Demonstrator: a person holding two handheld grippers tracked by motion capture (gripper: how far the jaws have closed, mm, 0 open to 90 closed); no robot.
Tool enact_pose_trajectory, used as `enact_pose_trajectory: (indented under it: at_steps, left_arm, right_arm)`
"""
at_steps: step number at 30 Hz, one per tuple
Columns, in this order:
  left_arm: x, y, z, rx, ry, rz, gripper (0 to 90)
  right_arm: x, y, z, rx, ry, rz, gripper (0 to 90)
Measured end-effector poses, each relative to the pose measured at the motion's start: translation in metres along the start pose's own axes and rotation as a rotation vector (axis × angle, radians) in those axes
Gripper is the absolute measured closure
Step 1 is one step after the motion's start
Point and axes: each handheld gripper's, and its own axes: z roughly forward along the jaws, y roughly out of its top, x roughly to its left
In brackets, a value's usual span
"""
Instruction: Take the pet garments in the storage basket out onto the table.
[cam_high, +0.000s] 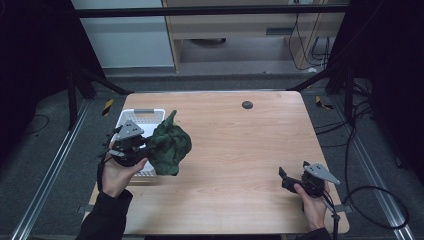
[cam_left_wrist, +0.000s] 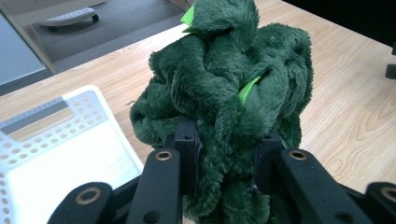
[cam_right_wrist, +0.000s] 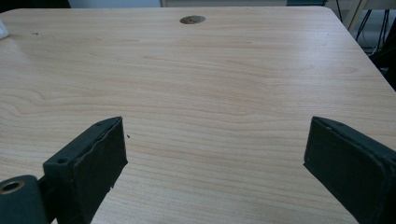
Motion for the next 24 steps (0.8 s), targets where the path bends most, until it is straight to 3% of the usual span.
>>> enact_pose_trajectory:
  at_steps: [24]
  left_arm:
    - [-0.025, 0.011, 0.047, 0.084, -0.076, 0.063, 69.6]
  right_arm:
    - [0.0, 0.0, 0.0, 0.002, 0.005, 0.001, 5.7]
